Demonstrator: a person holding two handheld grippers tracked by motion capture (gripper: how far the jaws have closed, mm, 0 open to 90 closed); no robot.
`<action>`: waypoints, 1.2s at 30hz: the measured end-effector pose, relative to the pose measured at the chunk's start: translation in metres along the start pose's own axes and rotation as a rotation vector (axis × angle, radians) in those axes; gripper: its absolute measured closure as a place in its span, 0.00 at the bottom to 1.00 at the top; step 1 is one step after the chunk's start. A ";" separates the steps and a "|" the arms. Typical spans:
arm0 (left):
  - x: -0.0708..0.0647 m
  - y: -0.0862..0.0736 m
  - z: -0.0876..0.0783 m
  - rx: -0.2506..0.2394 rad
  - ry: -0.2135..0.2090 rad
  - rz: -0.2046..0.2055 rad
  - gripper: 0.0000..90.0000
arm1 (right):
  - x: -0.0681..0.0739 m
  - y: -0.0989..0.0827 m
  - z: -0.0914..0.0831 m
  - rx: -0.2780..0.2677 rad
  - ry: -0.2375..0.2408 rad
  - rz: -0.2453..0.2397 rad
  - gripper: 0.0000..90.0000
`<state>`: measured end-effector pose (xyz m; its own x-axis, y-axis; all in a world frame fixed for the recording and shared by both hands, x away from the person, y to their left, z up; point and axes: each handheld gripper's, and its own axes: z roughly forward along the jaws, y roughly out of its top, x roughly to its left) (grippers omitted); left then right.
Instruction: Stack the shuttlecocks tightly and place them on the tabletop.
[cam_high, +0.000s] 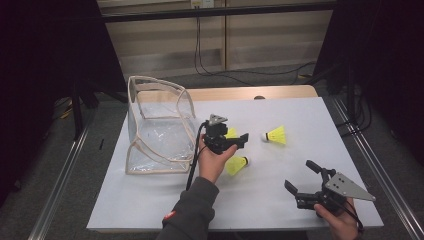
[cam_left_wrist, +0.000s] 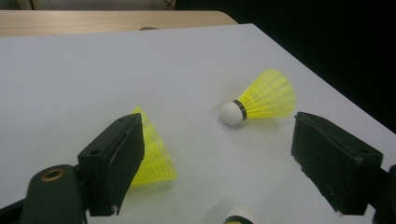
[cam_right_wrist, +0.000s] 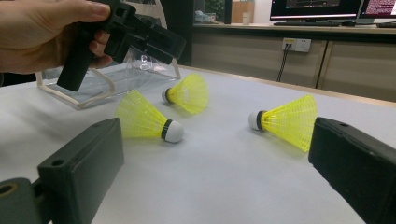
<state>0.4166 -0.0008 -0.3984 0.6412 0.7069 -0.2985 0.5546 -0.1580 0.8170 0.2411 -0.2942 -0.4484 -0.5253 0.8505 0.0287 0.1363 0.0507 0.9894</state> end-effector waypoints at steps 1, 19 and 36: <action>-0.001 0.000 0.000 -0.002 -0.008 -0.004 0.18 | 0.000 0.000 0.000 0.000 0.000 0.000 0.03; -0.017 -0.007 -0.009 0.039 -0.094 0.070 0.08 | 0.000 0.000 0.000 -0.001 0.000 0.000 0.03; -0.021 -0.018 -0.021 0.061 -0.133 0.118 0.07 | 0.000 0.000 0.000 -0.001 -0.001 0.000 0.03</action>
<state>0.3818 0.0017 -0.3959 0.7663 0.5838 -0.2684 0.4997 -0.2788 0.8201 0.2409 -0.2941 -0.4482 -0.5248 0.8507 0.0283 0.1350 0.0504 0.9896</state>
